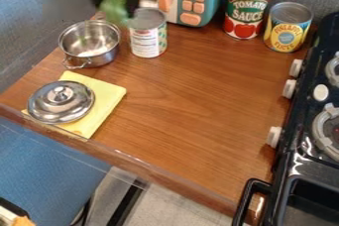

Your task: Move the green bell pepper on lower right of the table

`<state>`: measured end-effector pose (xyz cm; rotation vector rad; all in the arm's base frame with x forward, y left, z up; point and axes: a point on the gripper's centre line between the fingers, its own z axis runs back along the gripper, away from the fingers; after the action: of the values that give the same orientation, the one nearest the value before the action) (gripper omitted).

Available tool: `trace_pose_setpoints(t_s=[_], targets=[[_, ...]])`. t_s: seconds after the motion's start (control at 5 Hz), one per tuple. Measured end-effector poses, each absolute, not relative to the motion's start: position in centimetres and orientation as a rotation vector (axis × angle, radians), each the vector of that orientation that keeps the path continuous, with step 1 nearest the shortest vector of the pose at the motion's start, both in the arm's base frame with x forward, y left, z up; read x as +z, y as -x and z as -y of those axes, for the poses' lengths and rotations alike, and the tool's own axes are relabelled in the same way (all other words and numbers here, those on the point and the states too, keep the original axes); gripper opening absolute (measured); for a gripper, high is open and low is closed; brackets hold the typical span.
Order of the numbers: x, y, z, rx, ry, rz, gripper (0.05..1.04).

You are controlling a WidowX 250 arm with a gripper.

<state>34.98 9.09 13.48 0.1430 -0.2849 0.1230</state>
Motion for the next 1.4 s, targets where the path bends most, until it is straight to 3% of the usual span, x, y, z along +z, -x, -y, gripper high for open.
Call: trace_pose_setpoints(t_s=[0.2,0.6,1.0,1.4], targets=[[13.7,-34.0,-4.9,0.039,-0.1,0.302,0.79],[10.9,-30.0,3.3,0.085,-0.029,0.215,0.79],[5.2,-27.0,6.4,0.079,-0.034,0.089,0.79],[3.4,-25.2,9.0,0.018,-0.05,0.061,0.79]])
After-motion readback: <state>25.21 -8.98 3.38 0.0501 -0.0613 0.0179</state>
